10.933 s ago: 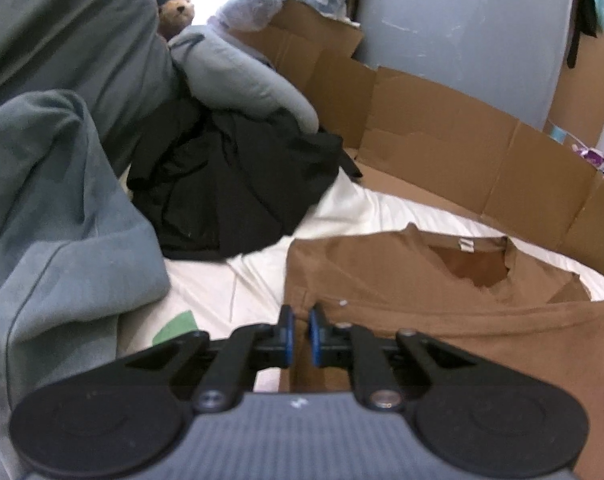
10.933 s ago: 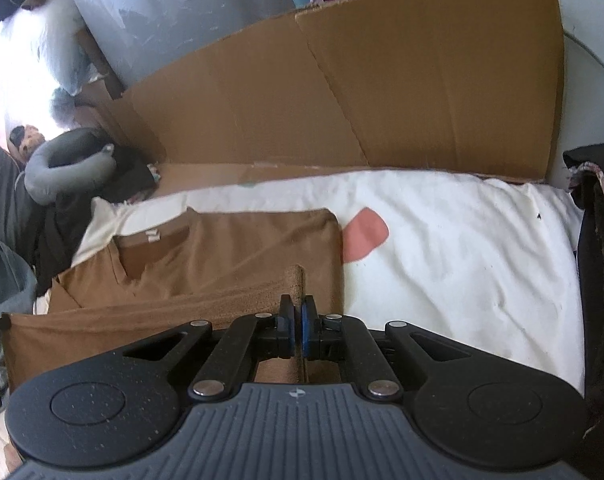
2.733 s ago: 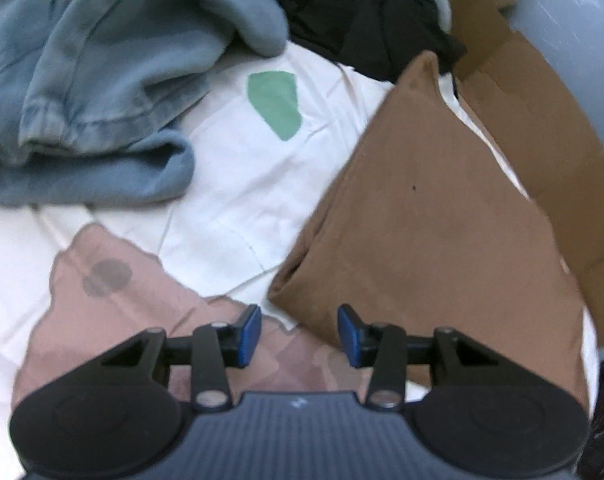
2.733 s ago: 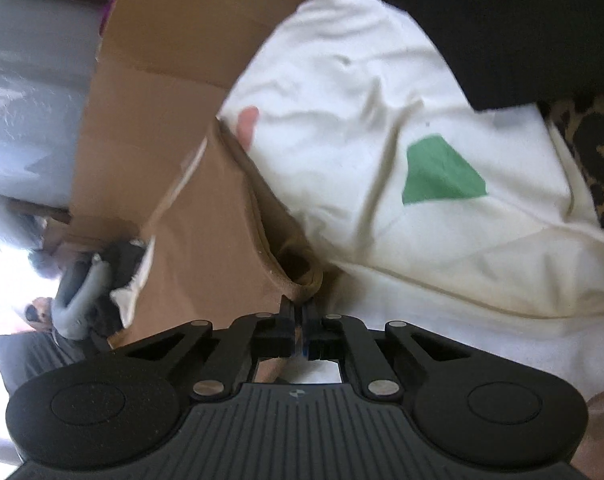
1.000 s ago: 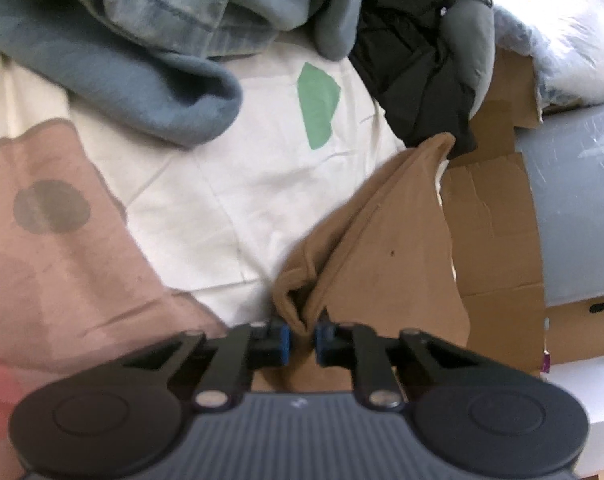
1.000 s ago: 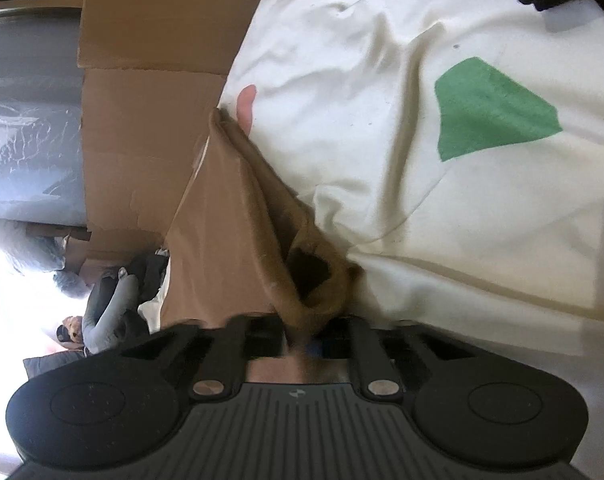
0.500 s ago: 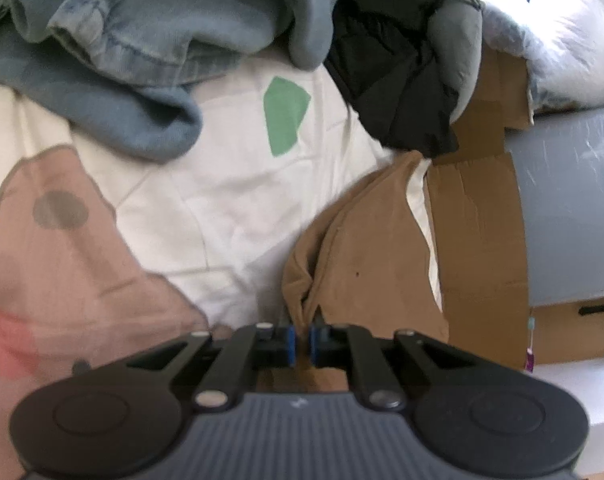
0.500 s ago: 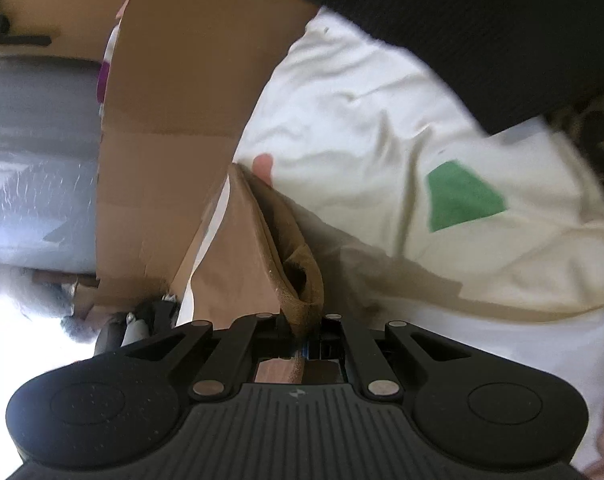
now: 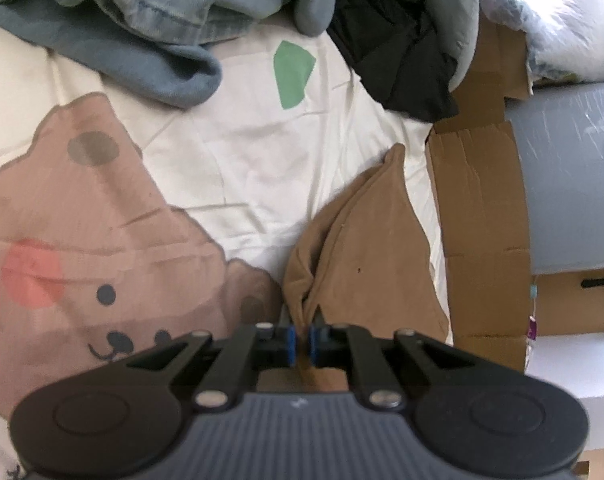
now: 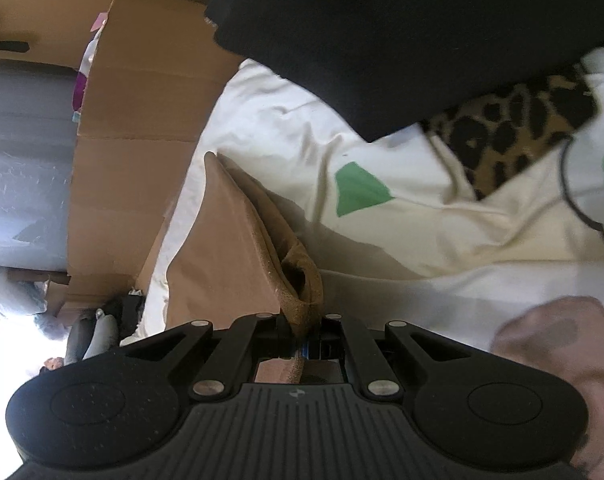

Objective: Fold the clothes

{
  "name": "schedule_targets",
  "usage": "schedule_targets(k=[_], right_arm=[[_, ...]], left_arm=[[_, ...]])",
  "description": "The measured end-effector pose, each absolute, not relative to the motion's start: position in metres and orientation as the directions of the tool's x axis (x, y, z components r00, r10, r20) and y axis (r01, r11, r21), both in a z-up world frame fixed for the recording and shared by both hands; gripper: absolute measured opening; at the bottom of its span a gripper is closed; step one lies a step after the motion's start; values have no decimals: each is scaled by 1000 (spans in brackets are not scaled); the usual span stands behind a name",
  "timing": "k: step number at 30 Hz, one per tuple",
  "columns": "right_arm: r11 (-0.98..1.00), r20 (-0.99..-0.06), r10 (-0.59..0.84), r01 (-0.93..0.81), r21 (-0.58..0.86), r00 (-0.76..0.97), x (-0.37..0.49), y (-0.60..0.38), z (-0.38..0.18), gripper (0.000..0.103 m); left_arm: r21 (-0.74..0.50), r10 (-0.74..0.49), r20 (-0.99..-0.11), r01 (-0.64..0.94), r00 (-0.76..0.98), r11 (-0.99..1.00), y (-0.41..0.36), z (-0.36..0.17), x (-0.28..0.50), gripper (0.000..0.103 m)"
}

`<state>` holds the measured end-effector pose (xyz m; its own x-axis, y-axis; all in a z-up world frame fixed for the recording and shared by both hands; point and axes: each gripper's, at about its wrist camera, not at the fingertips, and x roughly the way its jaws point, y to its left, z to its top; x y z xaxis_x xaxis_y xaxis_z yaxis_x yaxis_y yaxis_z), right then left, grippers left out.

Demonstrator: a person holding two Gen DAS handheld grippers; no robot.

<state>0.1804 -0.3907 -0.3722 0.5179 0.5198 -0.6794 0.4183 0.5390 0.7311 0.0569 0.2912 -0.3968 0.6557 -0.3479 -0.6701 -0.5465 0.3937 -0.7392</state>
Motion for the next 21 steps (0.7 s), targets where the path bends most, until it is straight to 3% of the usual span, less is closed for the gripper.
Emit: schedule_targets(k=[11, 18, 21], right_arm=[[537, -731, 496, 497, 682, 468, 153, -404, -385, 2], [646, -828, 421, 519, 560, 370, 167, -414, -385, 35], [676, -847, 378, 514, 528, 372, 174, -420, -376, 38]], left_arm=[[-718, -396, -694, -534, 601, 446, 290, -405, 65, 7], [-708, -404, -705, -564, 583, 424, 290, -426, 59, 7], [-715, -405, -699, -558, 589, 422, 290, -429, 58, 7]])
